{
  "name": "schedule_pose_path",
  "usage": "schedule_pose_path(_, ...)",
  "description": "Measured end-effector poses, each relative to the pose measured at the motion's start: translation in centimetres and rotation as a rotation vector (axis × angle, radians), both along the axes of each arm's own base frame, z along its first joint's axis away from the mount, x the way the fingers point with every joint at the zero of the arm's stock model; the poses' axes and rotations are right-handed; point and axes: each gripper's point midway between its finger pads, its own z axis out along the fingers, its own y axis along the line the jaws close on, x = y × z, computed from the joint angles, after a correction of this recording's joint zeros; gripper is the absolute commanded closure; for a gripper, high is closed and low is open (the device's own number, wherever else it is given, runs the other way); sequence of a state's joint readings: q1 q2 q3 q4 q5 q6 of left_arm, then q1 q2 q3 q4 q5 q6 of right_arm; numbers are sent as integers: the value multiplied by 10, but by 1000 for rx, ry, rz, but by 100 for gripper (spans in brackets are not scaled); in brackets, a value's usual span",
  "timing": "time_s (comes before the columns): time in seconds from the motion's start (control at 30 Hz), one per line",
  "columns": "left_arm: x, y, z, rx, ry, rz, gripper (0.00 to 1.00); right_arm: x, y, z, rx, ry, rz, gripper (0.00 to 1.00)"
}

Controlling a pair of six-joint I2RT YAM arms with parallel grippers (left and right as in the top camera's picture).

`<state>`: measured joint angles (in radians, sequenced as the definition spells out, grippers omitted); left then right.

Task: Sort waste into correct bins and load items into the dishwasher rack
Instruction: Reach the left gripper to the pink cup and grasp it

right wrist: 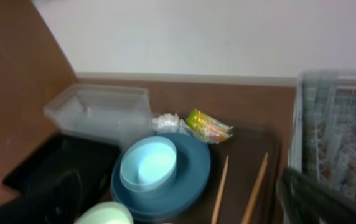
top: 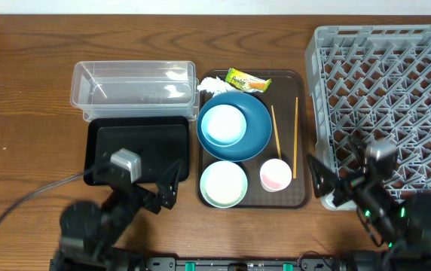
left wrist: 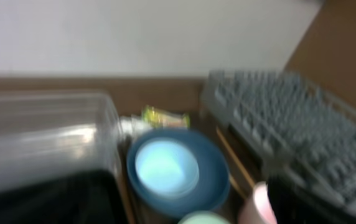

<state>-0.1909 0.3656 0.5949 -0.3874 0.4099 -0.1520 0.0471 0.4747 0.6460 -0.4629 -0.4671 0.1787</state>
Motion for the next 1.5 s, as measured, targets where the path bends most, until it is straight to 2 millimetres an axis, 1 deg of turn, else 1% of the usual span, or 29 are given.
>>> schedule_pose_path(0.1,3,-2,-3,37,207,-9,8,14,2,0,-2,159,8,1)
schedule_pose_path(0.23,17,-5,5,64,362,-11,8,33,8,2,6,313,39,1)
schedule_pose_path(0.3,24,-9,8,56,397,-22,8,40,11,-3,12,373,54,1)
schedule_pose_path(0.4,28,-23,7,2,452,-83,8,45,16,-16,26,440,81,1)
schedule_pose_path(0.5,26,-40,-3,-17,520,-159,11,46,20,-27,39,493,102,3)
schedule_pose_path(0.57,24,-57,-16,2,573,-223,14,48,21,-30,42,505,106,4)
schedule_pose_path(0.6,22,-67,-23,22,598,-252,15,48,21,-30,42,505,107,6)
schedule_pose_path(0.7,14,-95,-48,116,661,-322,20,49,19,-30,48,511,90,9)
schedule_pose_path(0.8,8,-126,-77,247,683,-373,27,49,11,-37,69,570,8,10)
schedule_pose_path(0.9,4,-158,-105,359,673,-418,28,48,-2,-47,81,637,-104,10)
schedule_pose_path(1.0,-1,-190,-134,438,660,-467,33,48,-11,-53,92,673,-182,10)
schedule_pose_path(1.1,-4,-211,-157,480,654,-494,39,46,-15,-57,93,695,-217,10)
schedule_pose_path(1.2,0,-220,-176,515,652,-483,44,43,-17,-60,92,715,-236,11)
schedule_pose_path(1.27,7,-220,-186,537,645,-454,49,41,-18,-62,92,730,-245,12)
schedule_pose_path(1.3,9,-220,-189,543,642,-443,53,40,-18,-63,92,734,-247,14)
schedule_pose_path(1.37,16,-221,-194,551,631,-418,67,40,-19,-63,93,736,-249,17)
schedule_pose_path(1.43,19,-221,-197,549,633,-399,89,40,-19,-63,94,737,-252,19)
schedule_pose_path(1.47,19,-220,-198,550,638,-390,94,40,-19,-63,94,738,-253,20)
schedule_pose_path(1.5,19,-218,-198,551,643,-384,94,40,-19,-63,94,739,-254,20)
